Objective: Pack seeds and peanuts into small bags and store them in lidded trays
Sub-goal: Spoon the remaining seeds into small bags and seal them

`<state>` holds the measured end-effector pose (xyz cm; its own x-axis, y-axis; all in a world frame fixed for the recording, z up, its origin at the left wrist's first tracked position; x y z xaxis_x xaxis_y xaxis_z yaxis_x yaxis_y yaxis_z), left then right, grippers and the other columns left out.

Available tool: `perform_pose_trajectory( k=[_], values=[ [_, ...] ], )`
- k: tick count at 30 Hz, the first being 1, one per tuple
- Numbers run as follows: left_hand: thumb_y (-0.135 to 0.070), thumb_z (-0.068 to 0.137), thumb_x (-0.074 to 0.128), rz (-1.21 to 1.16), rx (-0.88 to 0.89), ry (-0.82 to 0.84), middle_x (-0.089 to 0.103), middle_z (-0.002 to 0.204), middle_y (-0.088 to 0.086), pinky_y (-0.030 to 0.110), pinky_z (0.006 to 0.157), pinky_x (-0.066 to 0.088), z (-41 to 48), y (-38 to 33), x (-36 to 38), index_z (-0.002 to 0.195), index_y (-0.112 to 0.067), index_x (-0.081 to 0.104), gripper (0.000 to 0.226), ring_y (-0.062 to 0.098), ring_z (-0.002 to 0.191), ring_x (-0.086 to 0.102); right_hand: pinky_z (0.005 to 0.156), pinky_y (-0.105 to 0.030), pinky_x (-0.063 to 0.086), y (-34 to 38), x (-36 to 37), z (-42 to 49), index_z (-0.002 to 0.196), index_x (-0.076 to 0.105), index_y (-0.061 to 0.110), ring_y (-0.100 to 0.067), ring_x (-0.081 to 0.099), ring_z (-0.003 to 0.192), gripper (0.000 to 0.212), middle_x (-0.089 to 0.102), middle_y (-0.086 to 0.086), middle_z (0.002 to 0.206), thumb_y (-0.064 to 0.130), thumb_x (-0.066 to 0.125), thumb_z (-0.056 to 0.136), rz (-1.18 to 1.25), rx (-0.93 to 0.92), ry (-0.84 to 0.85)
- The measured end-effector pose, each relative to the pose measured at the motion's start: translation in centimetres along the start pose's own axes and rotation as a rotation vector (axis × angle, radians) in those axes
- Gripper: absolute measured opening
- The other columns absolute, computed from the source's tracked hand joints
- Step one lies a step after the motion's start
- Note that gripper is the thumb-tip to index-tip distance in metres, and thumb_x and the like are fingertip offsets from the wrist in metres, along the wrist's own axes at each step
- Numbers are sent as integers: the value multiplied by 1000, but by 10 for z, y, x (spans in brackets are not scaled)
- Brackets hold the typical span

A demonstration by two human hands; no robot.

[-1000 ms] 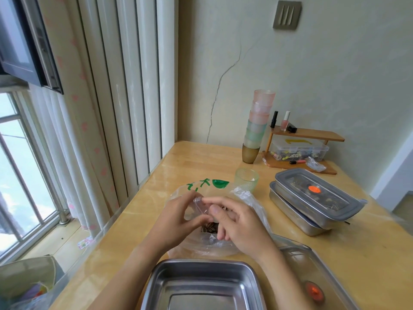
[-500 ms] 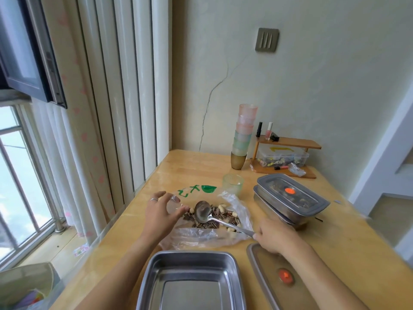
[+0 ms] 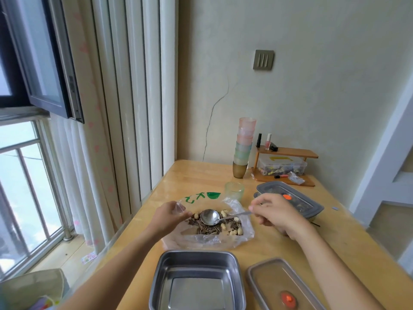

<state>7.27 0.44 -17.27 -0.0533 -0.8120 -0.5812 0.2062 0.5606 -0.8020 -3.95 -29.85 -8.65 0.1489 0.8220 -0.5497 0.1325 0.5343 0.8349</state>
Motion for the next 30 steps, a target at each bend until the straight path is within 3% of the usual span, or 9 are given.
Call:
perform_pose_trajectory(
  k=[5, 11, 17, 22, 30],
  values=[
    [-42, 88, 79, -40, 16, 8, 72, 99, -3, 22, 72, 49, -1, -13, 1, 106, -15, 71, 34, 11, 93, 67, 60, -21, 55, 16, 25, 1, 105, 70, 6, -13, 68, 65, 9, 73, -10, 83, 9, 71, 96, 241, -114, -83],
    [-42, 89, 77, -40, 45, -23, 71, 99, -7, 21, 74, 50, 3, -23, -8, 109, -15, 72, 33, 7, 93, 66, 67, -34, 60, 21, 23, -1, 90, 69, 12, -17, 75, 63, 21, 77, -1, 69, 28, 63, 102, 160, -255, -319],
    [-46, 89, 76, 11, 75, -24, 68, 101, -7, 23, 76, 51, 4, -32, -11, 113, -16, 69, 39, 8, 93, 64, 55, -24, 55, 42, 3, -18, 82, 66, 13, -8, 69, 50, 28, 71, 1, 59, 30, 60, 104, 38, -367, -483],
    [-47, 90, 74, 53, 111, -36, 70, 101, -4, 24, 74, 52, 4, -41, -8, 112, -12, 70, 41, 10, 90, 65, 53, -16, 48, 56, -6, -27, 84, 62, 13, -1, 65, 47, 28, 65, 3, 58, 31, 57, 105, -190, -417, -469],
    [-48, 89, 75, 49, 144, -48, 73, 100, -1, 34, 80, 56, 4, -48, -5, 109, -13, 71, 40, 14, 90, 67, 66, -37, 58, 67, 12, -20, 86, 59, 17, -10, 67, 59, 28, 66, 2, 68, 38, 55, 104, -365, -470, -331]
  ],
)
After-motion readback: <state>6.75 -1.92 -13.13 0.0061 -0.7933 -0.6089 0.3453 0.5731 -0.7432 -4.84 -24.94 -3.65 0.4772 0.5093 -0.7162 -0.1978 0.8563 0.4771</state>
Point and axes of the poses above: each hand's wrist, its own z-axis towards the middle knuckle, its own x-axis out of the palm, y = z × x, the point moved 7 cm from there along z, towards the middle knuckle
